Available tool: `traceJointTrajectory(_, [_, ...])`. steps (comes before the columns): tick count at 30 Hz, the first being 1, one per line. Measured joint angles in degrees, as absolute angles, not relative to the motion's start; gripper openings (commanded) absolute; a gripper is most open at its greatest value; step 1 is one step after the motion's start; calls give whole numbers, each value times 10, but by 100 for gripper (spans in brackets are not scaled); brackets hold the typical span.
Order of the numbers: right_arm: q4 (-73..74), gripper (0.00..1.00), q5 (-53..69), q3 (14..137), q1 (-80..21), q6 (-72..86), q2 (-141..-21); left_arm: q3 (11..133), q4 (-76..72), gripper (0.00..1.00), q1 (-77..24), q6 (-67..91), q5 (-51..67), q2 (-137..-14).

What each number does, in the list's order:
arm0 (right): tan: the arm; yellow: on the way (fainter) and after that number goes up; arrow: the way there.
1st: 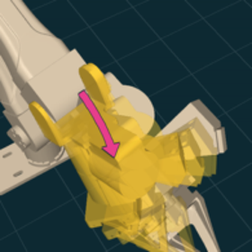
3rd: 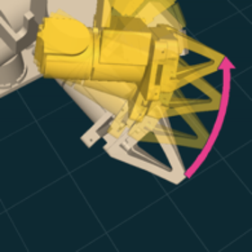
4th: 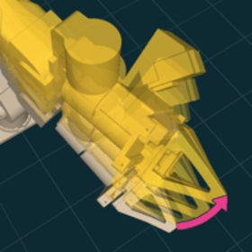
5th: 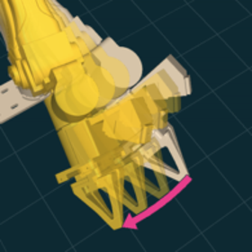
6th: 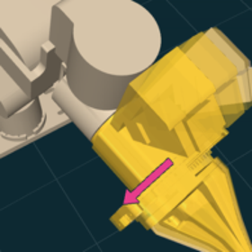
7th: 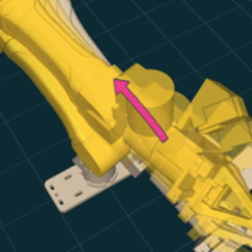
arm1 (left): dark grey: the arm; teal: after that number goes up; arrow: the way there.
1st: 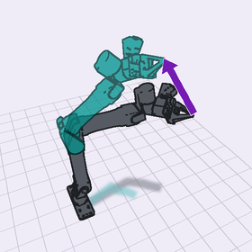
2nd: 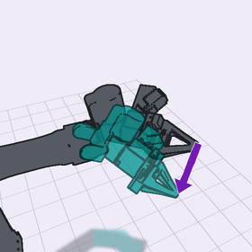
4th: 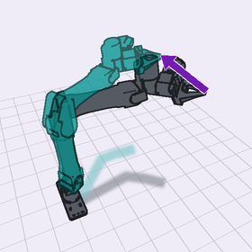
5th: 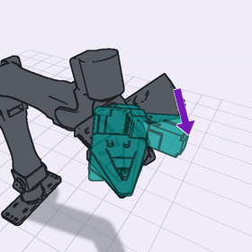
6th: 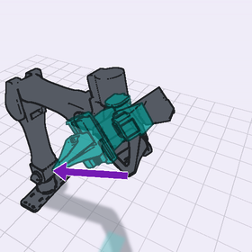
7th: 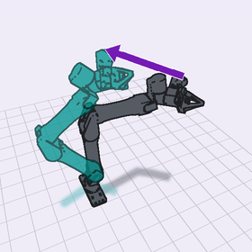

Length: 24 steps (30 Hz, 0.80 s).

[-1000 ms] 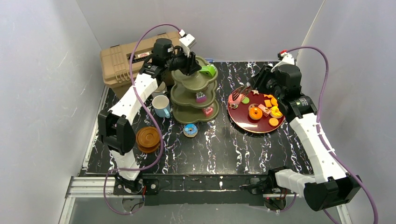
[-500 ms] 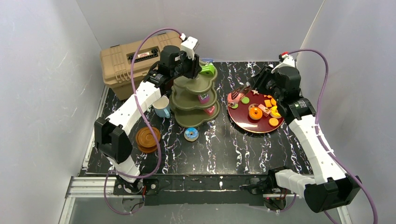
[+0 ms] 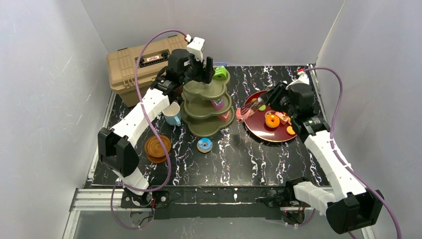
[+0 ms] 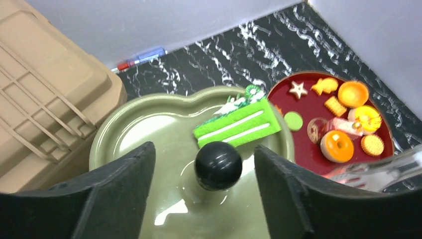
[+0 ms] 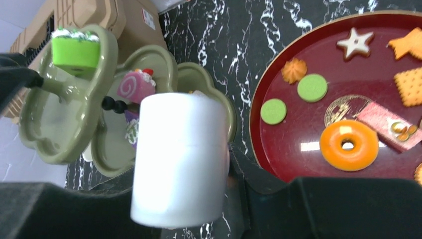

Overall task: Serve the afternoon tea
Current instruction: Adjust the desert table at the center of the board, then place the desert on the desert table.

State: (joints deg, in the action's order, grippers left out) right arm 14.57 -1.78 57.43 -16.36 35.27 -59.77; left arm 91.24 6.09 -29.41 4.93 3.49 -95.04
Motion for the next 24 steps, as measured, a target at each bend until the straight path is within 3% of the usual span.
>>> traceJointTrajectory(2, [135, 1, -22, 545, -174, 366, -585, 907, 50, 90, -294, 46, 39, -941])
traceJointTrajectory(6, [110, 1, -53, 494, -237, 393, -571, 897, 37, 97, -294, 31, 55, -912])
traceJointTrajectory(13, [28, 1, -151, 434, -371, 424, -571, 886, 49, 98, -294, -5, 84, -857])
traceJointTrajectory(24, [-137, 1, -300, 320, -445, 484, -599, 866, 95, 98, -294, -39, 106, -791])
